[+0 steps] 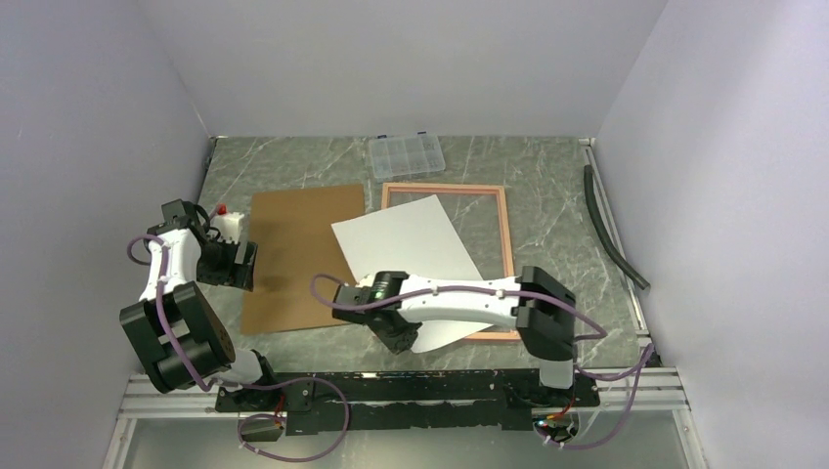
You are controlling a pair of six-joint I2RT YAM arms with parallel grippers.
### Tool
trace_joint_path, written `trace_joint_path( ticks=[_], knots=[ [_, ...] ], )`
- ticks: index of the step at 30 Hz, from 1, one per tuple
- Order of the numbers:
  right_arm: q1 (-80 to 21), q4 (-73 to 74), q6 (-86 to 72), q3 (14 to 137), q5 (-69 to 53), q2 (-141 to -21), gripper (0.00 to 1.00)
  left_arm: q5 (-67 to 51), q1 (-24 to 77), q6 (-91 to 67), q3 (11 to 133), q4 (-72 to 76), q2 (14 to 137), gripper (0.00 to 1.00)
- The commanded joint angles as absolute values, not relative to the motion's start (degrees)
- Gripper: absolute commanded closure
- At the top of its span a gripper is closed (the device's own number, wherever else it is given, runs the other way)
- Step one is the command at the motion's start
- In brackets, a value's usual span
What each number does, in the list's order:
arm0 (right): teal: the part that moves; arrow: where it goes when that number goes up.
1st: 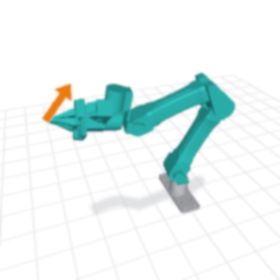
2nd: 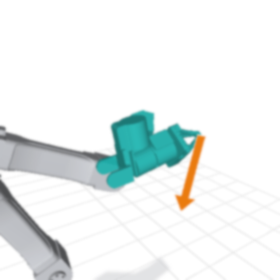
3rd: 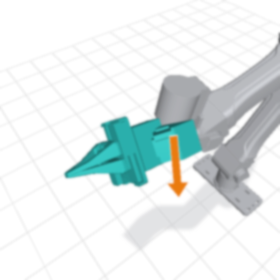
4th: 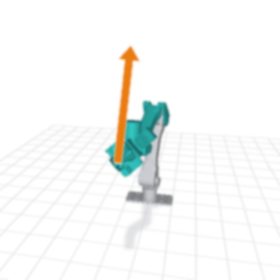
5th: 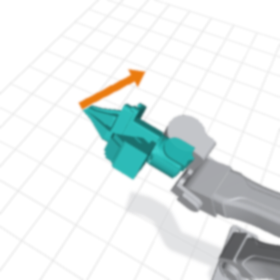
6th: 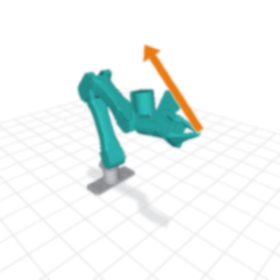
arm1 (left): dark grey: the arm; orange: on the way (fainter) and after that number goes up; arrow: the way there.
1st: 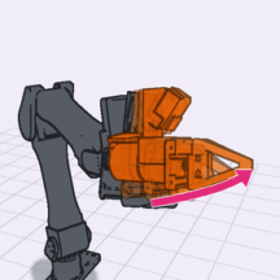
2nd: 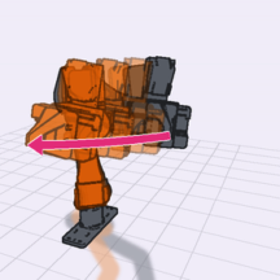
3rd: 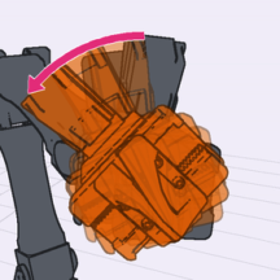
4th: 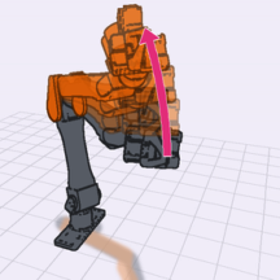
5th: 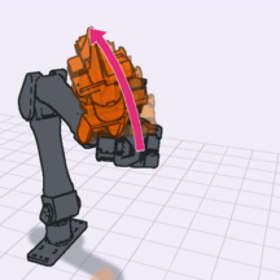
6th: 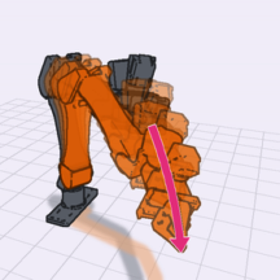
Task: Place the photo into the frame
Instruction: Turn over the photo from the photo frame.
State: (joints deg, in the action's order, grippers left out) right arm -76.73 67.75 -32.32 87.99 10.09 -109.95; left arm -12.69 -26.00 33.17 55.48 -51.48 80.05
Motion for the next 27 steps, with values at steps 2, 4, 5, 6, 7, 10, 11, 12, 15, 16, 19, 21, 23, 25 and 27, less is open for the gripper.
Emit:
trace_joint_path(
  ticks=[2,4,5,6,7,10,11,12,15,16,19,21,23,25,27],
  knots=[
    [-72.8,54.17,-42.55,81.06,6.2,-99.66,1.0,-13.62,-25.74,32.88,55.14,-51.18,78.27,0.07],
    [-71.61,52.1,-44.37,79.4,6.75,-97.62,1.0,-13.38,-25.76,33.05,55.04,-51.17,77.99,0.07],
    [-70.98,51.9,-45.01,78.95,7.41,-96.96,1.0,-13.41,-25.75,33.18,55.02,-51.2,77.91,0.07],
    [-70.41,51.93,-45.34,78.84,7.84,-96.61,1.0,-13.37,-25.75,33.14,55.1,-51.24,77.93,0.07],
    [-69.92,52.04,-45.61,78.74,8.31,-96.4,1.0,-13.48,-25.75,33.15,55.17,-51.31,77.88,0.07],
    [-68.56,51.68,-46.53,77.98,8.93,-96.17,1.0,-13.68,-25.76,32.96,55.52,-51.51,77.94,0.07],
    [-68.15,51.46,-46.63,77.58,8.88,-96.32,1.0,-13.9,-25.75,32.88,55.69,-51.57,77.96,0.07],
    [-67.59,51.42,-46.81,77.26,8.8,-96.57,1.0,-14.12,-25.79,32.77,55.84,-51.66,78.11,0.07],
    [-66.61,51.01,-47.04,76.12,8.29,-97.28,1.0,-14.49,-25.73,32.54,56.07,-51.78,78.2,0.07],
    [-66.5,51.02,-46.99,75.85,8.09,-97.56,1.0,-14.42,-25.73,32.52,56.06,-51.77,78.22,0.07],
    [-66.46,51.58,-47.64,75.22,8.09,-98.11,1.0,-14.2,-25.77,32.62,55.9,-51.61,78.22,0.07],
    [-66.52,50.96,-48.48,73.66,7.75,-97.05,1.0,-14.12,-25.77,32.67,55.88,-51.52,78.29,0.07],
    [-66.94,50.66,-49.02,72.18,7.27,-95.03,1.0,-14.1,-25.74,32.55,55.9,-51.55,78.29,0.07],
    [-67.53,51.24,-49.56,71.07,7.32,-93.23,1.0,-14.23,-25.71,32.45,56.09,-51.58,78.44,0.07],
    [-67.96,51.69,-50.56,69.83,7.15,-91.19,1.0,-14.4,-25.68,32.32,56.16,-51.55,78.47,0.07]
  ],
)
